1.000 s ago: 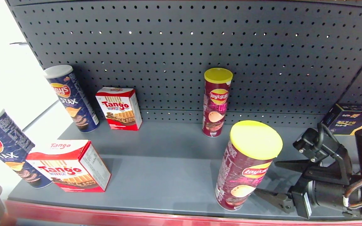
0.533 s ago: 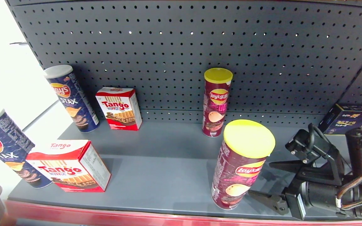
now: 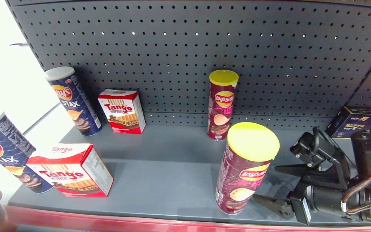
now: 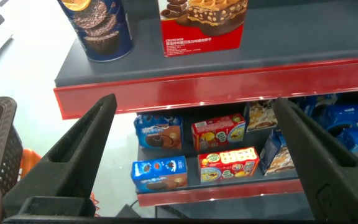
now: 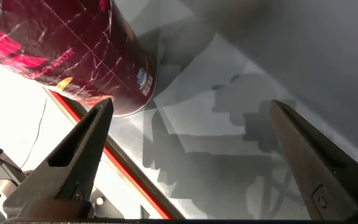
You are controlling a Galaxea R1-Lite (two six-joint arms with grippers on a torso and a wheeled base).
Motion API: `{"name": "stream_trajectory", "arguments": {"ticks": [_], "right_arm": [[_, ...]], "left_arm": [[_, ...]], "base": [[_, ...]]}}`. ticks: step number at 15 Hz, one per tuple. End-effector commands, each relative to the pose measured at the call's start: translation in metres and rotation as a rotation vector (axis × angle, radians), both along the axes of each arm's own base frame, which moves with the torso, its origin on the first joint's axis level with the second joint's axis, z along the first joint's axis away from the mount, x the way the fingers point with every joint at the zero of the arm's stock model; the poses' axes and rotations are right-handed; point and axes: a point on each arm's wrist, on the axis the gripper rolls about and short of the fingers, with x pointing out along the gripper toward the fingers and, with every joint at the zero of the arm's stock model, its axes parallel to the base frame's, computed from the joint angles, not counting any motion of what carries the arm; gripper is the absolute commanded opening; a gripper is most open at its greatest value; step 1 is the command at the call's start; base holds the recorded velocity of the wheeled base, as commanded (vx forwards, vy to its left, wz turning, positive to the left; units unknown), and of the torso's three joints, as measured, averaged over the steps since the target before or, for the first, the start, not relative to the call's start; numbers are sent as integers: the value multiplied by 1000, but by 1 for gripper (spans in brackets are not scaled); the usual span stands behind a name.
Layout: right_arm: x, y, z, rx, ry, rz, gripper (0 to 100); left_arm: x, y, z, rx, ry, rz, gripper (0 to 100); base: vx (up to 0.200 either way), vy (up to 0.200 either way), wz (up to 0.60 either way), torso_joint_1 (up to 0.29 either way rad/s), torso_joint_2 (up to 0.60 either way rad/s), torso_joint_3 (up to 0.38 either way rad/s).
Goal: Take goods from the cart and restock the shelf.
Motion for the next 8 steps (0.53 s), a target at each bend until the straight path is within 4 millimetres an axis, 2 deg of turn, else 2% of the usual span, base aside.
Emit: {"name": "stream_trajectory", "arguments": {"ticks": [1, 4, 8], "right_arm": [[1, 2, 1, 1, -1, 7, 100], [3, 8, 2, 2, -2, 21, 100], [0, 2, 0, 1, 1, 8, 100]], "left_arm": [[0, 0, 0, 0, 1, 0, 100], [0, 0, 0, 0, 1, 0, 100], [0, 0, 0, 0, 1, 0, 100]], "base": [[0, 0, 0, 0, 0, 0], [0, 0, 0, 0, 0, 0], [0, 0, 0, 0, 0, 0]]}}
